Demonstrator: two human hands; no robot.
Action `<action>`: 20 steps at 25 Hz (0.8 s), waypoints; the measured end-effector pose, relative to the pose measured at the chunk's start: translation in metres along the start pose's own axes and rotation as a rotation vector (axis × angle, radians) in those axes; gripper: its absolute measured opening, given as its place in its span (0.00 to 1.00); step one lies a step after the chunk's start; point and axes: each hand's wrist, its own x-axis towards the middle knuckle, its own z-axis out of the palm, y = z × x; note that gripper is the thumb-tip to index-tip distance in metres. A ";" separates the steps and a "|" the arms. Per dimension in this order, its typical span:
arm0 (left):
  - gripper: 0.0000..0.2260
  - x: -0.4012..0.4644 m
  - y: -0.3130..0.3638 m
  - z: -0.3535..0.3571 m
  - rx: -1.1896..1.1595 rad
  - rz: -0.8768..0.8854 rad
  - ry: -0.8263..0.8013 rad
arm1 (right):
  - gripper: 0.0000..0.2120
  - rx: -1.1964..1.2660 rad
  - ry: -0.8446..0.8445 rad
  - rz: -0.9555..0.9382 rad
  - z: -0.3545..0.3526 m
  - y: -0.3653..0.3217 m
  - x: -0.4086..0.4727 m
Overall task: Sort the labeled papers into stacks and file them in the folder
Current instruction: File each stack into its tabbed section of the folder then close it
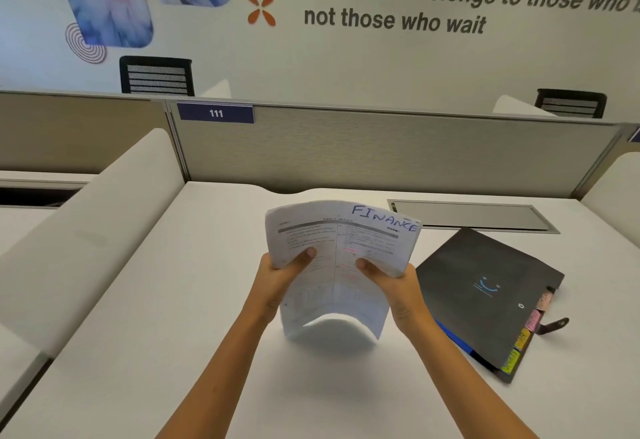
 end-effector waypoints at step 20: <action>0.11 0.005 -0.038 0.051 0.012 -0.368 0.000 | 0.09 -0.141 -0.035 0.235 -0.082 0.027 0.006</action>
